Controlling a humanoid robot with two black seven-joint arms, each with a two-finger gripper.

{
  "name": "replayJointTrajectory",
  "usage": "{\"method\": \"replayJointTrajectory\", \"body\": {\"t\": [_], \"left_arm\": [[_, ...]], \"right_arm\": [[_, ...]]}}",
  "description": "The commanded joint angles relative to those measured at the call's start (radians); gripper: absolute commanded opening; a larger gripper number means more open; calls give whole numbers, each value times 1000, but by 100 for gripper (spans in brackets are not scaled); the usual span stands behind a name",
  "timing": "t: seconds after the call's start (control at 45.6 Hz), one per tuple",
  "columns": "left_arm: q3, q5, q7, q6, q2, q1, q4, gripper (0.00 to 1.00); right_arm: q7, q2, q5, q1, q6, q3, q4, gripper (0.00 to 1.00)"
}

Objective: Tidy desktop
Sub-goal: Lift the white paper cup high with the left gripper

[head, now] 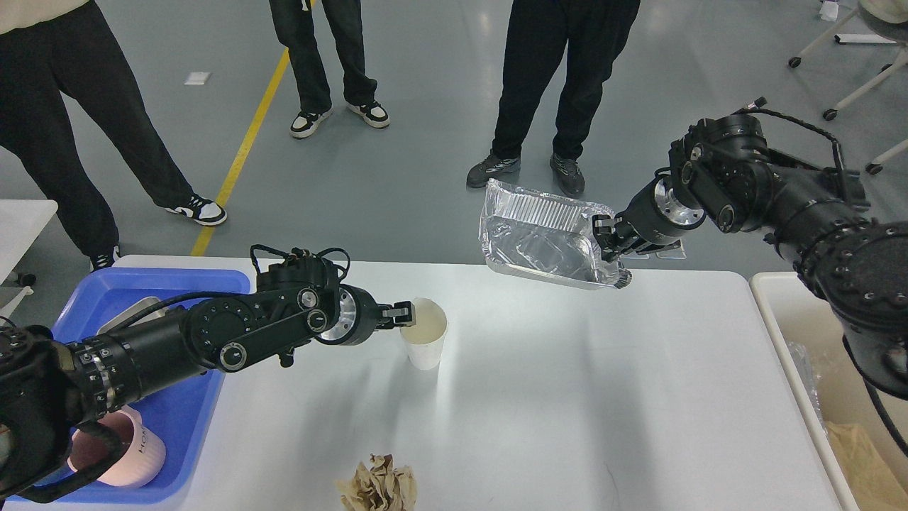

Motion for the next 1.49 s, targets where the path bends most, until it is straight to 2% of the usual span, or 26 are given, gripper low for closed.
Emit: {"method": "replayJointTrajectory", "body": {"t": [0.0, 0.088, 0.154, 0.263, 0.526, 0.636, 0.746, 0.834, 0.987, 1.141, 1.36, 1.404, 1.47], "left_arm": [[4, 31, 0, 0, -16, 13, 10, 37], [4, 33, 1, 0, -28, 14, 13, 17], [4, 34, 1, -4, -45, 13, 24, 7], [3, 36, 5, -10, -48, 13, 28, 1], [-17, 22, 9, -62, -25, 1, 11, 0], [-68, 8, 35, -135, 67, -50, -76, 0], [-129, -39, 67, -256, 212, -151, -214, 0], [-154, -95, 74, -378, 347, -268, -294, 0], [-177, -245, 74, -611, 515, -548, -309, 0], [-152, -363, 74, -618, 552, -788, -251, 0], [-137, -371, 74, -618, 533, -854, -199, 0], [-137, -365, 74, -618, 497, -860, -161, 0], [-137, -356, 72, -618, 347, -865, -49, 0]], "right_arm": [[1, 0, 0, 0, 0, 0, 0, 0], [1, 0, 0, 0, 0, 0, 0, 0], [1, 0, 0, 0, 0, 0, -2, 0], [2, 0, 0, 0, 0, 0, -2, 0], [2, 0, 0, -1, 0, 0, -2, 0], [2, 0, 0, -4, -1, 0, -2, 0], [2, 0, 0, -9, -1, 0, -2, 0], [2, 0, -1, -14, -3, 0, -2, 0], [2, 2, -1, -17, -3, 0, -2, 0], [1, 3, -1, -18, -4, 0, -2, 0], [1, 5, -1, -17, -4, 0, -2, 0], [1, 3, -1, -17, -4, 0, 0, 0], [2, 3, -1, -17, -4, 0, 0, 0]]}}
